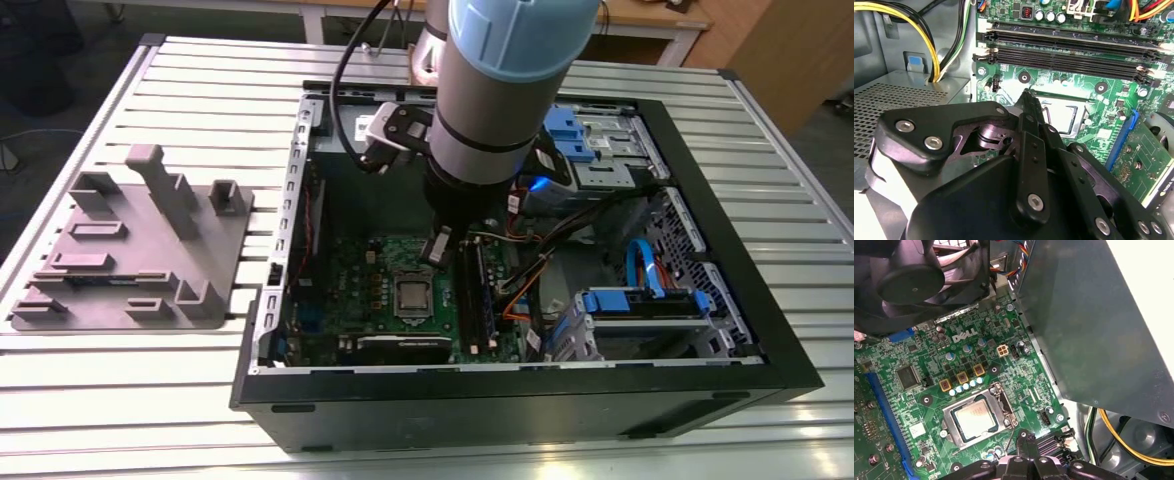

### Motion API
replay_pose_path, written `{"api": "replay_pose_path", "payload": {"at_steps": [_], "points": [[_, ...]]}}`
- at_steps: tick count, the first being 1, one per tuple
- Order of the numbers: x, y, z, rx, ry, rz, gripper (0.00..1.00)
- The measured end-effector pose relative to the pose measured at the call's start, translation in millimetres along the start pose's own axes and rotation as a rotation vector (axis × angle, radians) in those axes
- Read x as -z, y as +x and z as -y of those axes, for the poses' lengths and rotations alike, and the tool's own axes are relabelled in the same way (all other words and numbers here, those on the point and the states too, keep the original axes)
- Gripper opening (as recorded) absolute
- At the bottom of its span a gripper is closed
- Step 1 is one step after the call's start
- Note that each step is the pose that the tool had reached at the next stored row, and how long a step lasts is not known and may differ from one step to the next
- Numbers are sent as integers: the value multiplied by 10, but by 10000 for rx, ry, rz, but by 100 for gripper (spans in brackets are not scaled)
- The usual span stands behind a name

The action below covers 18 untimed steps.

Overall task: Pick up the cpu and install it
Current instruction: 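Install the first cpu locking lever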

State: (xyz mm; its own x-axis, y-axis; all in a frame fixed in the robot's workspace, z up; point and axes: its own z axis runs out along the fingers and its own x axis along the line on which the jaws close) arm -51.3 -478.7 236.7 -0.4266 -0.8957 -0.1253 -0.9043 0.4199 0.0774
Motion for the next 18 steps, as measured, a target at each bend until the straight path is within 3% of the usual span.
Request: {"api": "replay_pose_path", "payload": {"at_steps": [13,18], "points": [[3,21,11,20,-2,-2,10],[5,29,14,367,-47,-28,10]]}}
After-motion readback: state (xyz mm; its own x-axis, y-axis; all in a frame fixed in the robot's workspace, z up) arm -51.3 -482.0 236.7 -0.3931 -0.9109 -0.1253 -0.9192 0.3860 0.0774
